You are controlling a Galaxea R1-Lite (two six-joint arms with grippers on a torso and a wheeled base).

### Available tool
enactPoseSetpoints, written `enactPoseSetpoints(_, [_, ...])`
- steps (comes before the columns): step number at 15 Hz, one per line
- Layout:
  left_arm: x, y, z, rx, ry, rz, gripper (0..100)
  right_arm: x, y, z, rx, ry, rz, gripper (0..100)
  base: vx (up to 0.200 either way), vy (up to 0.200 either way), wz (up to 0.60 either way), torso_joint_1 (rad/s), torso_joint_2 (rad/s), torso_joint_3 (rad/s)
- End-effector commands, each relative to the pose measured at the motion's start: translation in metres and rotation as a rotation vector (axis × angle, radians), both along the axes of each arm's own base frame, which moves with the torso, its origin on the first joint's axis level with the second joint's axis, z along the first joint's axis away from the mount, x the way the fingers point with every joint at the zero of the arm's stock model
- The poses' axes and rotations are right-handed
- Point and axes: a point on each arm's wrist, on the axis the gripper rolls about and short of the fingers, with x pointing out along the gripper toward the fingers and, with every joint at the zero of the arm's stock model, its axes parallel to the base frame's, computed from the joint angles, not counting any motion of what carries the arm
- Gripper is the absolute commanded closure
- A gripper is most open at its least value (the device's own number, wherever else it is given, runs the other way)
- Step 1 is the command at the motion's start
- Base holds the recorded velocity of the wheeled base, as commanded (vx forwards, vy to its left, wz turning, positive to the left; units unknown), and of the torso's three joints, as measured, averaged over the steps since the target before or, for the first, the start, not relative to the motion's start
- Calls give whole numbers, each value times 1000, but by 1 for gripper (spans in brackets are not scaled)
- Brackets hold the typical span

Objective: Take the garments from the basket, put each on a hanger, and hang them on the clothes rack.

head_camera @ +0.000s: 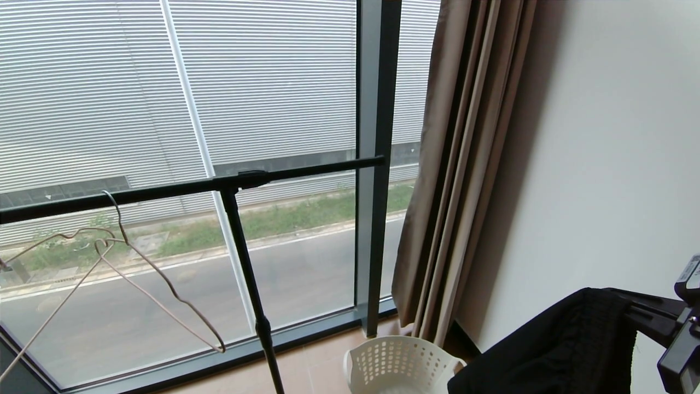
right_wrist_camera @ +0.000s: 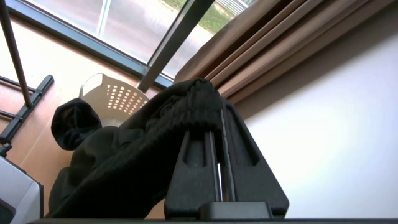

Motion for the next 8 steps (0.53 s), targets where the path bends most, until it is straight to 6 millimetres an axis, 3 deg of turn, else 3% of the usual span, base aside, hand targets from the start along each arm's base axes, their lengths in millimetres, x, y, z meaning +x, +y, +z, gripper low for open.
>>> enactPoseSetpoints(1, [0,0,0,2,3,2,0,0,0,-1,-3,5,0,100,0,0,0,163,-369,-198])
enactPoseSetpoints(4, [0,0,0,2,0,2,0,-1,0,-4,-8,13,0,100,0,0,0,168,-364,-199])
enactPoseSetpoints(6, [0,0,0,2,1,2,0,-1,0,-6,-11,18,-1,100,0,0,0,49,-105,-56])
enactPoseSetpoints(8, [0,0,0,2,1,2,0,-1,-1,-5,-9,11,-2,100,0,0,600,19,-14,-17])
